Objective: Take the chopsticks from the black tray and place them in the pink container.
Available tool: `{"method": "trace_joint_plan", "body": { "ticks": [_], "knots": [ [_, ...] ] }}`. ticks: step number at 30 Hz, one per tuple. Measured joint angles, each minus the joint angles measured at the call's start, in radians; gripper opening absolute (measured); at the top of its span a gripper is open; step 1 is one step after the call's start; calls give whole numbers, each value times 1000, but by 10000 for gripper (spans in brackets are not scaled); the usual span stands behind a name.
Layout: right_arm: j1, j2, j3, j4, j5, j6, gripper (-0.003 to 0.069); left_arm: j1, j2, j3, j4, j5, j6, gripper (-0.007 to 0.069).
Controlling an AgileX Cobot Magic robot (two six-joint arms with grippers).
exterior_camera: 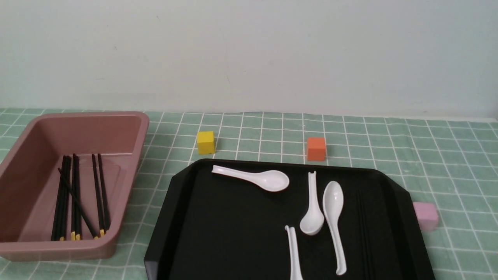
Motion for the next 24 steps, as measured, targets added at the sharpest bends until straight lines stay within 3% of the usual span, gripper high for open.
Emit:
{"method": "trace_joint_plan", "body": {
  "ticks": [4, 24],
  "knots": [
    [-30, 0, -5, -8, 90, 1, 46, 0, 0, 0, 0, 0, 0, 176],
    [-52, 0, -6, -10, 95, 1, 65, 0, 0, 0, 0, 0, 0, 188]
  ]
}}
